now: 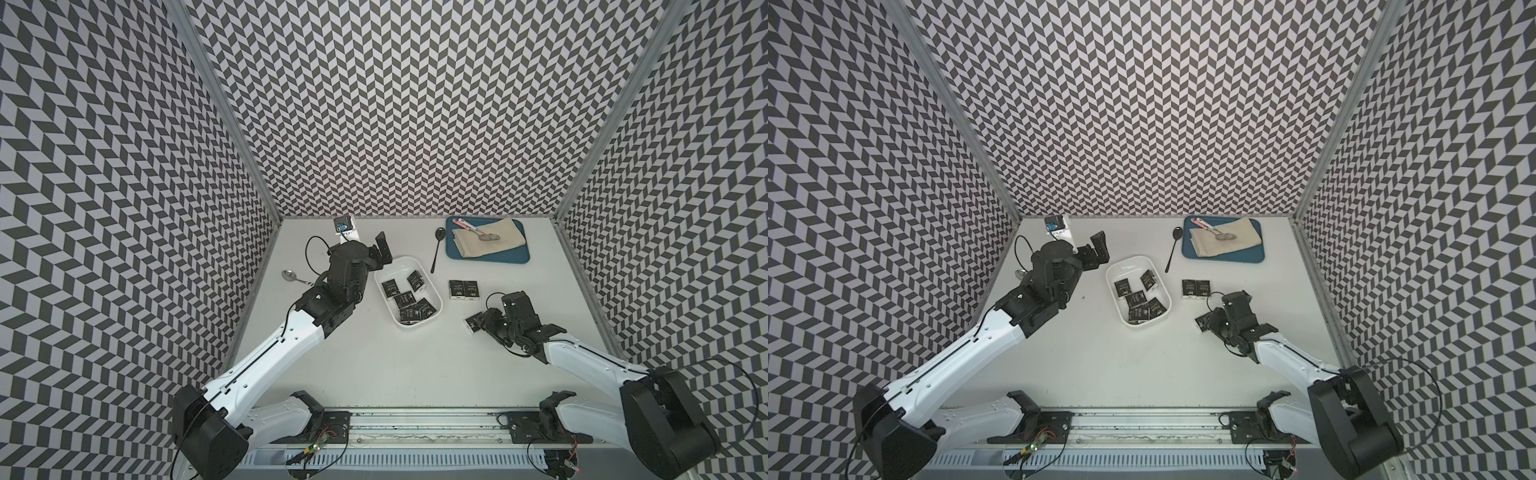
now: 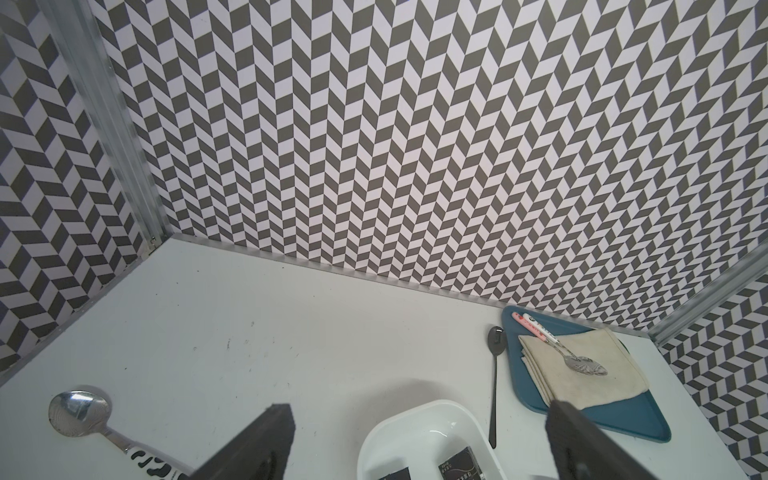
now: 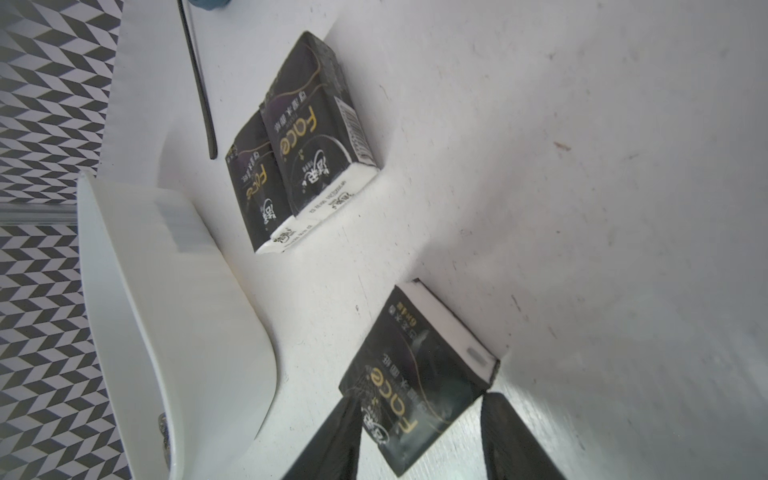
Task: Take the pocket tissues out of the storage box
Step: Move the pocket tissues to the center of the board.
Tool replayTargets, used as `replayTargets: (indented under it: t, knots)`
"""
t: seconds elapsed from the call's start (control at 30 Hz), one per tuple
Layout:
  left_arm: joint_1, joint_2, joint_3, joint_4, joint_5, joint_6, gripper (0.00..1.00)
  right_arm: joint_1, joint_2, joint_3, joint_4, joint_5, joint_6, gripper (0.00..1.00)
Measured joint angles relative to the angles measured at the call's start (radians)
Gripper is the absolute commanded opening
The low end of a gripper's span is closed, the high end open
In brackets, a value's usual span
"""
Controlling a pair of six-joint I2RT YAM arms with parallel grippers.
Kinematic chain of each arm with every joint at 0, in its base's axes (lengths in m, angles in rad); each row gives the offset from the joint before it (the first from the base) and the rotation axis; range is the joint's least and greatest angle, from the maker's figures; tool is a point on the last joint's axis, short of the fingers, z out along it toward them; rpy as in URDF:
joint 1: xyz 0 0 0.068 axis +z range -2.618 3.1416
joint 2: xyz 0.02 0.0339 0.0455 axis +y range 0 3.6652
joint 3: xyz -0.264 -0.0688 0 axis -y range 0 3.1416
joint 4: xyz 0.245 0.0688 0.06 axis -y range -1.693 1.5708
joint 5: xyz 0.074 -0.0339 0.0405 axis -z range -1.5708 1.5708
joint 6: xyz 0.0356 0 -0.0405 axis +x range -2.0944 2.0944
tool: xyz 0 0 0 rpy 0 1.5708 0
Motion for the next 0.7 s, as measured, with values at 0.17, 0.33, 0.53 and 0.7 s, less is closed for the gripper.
replayTargets:
  t: [0.17, 0.33, 0.53, 0.7]
  knots:
    - [0.0, 0.0, -0.001, 0.0, -0.009, 0.0, 0.99, -0.002, 0.053, 0.02, 0.022, -0.029, -0.028, 0.48]
    - [0.0, 0.0, -0.002, 0.0, -0.01, -0.001, 0.99, -0.002, 0.094, 0.045, 0.045, -0.052, -0.069, 0.46]
    - [0.0, 0.006, -0.002, 0.0, -0.01, -0.003, 0.99, -0.002, 0.118, 0.07, 0.059, -0.078, -0.119, 0.4]
    - [0.0, 0.01, -0.002, 0.0, -0.01, -0.004, 0.99, -0.002, 0.118, 0.063, 0.067, -0.09, -0.135, 0.37]
